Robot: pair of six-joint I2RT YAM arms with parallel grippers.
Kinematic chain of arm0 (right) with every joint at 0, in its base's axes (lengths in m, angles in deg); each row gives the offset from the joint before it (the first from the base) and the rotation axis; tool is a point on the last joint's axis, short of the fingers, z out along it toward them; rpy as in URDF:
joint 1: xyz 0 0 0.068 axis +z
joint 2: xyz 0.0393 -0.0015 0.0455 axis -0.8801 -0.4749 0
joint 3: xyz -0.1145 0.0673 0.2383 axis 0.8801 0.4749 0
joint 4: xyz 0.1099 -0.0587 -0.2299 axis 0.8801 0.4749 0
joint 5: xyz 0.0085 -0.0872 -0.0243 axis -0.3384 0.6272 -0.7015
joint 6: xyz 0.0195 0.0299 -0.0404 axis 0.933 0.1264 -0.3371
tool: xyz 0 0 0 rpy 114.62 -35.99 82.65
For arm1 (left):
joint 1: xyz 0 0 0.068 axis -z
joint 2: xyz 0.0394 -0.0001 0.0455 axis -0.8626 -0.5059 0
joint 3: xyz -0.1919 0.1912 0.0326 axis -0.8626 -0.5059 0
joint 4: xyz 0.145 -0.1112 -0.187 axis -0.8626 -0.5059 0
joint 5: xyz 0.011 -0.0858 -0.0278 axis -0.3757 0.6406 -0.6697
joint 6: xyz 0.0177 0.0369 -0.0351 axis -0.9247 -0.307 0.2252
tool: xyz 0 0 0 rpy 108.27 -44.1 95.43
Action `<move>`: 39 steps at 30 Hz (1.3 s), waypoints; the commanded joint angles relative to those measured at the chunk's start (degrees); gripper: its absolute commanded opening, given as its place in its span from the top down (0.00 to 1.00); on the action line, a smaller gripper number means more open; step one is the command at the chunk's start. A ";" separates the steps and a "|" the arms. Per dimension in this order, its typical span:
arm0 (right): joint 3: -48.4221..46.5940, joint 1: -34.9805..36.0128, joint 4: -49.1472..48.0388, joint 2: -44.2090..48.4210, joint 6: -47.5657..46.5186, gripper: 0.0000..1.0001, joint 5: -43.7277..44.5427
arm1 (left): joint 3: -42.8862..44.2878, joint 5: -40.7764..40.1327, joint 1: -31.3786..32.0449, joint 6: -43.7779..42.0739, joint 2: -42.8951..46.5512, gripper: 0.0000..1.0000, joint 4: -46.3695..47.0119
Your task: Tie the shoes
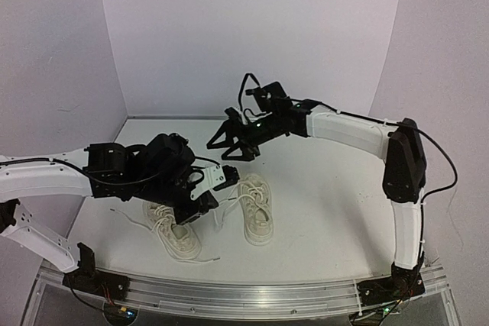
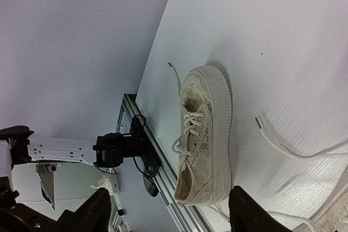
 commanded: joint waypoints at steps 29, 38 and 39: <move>19.20 -5.88 8.13 6.11 -17.59 0.63 12.93 | 14.43 28.81 -28.92 24.81 -28.51 1.00 20.18; 19.20 -5.24 7.59 4.95 -20.05 0.69 11.58 | 16.48 28.96 -30.37 31.30 -33.30 1.00 22.71; 19.37 -5.16 7.53 5.03 -20.33 0.70 10.98 | 16.99 29.26 -30.44 31.70 -33.96 1.00 22.63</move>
